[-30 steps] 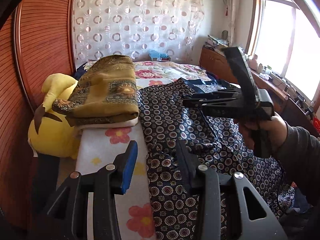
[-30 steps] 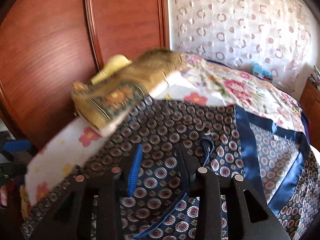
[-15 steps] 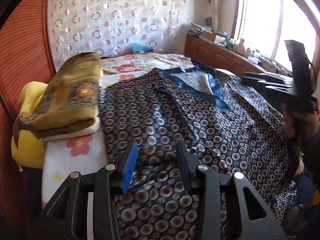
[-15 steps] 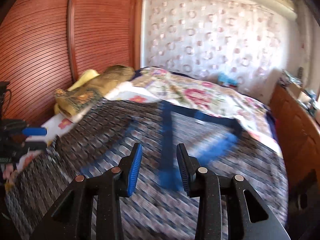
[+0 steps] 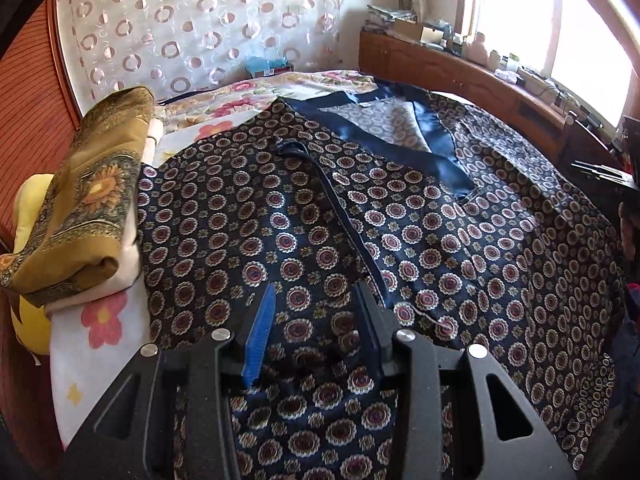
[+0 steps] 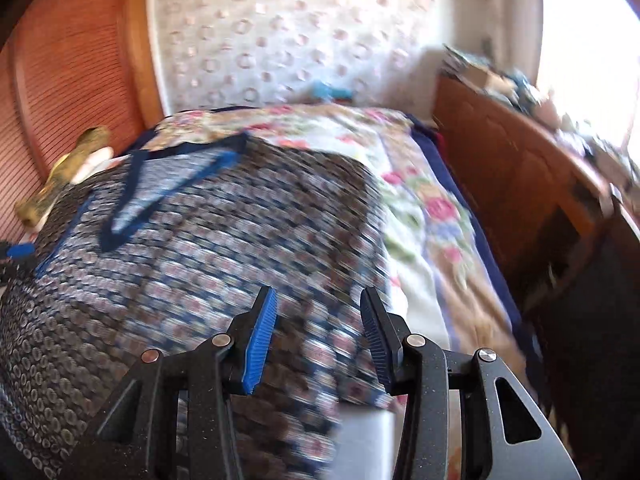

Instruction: Fold small clothes

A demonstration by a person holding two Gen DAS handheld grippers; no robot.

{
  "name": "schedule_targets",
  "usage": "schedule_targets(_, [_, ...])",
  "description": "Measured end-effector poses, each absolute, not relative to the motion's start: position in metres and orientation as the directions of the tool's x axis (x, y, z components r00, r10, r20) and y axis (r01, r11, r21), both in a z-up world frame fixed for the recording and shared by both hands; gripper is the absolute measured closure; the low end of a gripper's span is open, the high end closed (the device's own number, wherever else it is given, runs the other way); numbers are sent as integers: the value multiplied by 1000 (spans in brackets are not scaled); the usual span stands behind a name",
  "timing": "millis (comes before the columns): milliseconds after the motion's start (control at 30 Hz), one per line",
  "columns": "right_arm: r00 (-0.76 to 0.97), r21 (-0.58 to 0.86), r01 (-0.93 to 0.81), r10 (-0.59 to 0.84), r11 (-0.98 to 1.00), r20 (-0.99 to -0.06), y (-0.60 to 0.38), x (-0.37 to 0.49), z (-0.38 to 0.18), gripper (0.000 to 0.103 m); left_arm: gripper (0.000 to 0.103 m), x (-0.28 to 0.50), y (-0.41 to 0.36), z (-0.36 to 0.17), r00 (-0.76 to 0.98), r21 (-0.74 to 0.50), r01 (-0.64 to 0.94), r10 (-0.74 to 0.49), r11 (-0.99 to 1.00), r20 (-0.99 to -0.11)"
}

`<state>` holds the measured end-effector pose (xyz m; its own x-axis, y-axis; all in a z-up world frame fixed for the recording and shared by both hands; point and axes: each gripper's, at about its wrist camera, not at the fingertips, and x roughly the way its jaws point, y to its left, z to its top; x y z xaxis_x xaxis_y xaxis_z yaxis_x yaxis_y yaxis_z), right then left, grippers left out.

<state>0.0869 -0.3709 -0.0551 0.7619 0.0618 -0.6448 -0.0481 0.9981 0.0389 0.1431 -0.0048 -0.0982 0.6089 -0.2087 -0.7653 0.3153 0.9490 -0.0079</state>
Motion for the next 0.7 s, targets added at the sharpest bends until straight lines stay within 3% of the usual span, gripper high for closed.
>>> schedule_targets(533, [692,195,-19,154,981,-706,-420,104,-66,58,62,151,-16,-111,589,-42,344,-250,938,-769])
schedule_targets(700, [689,240,-65,218,968,-691,-429,99,-63,77,62,151,-20,-111,586,-40,366,-264,930,-766])
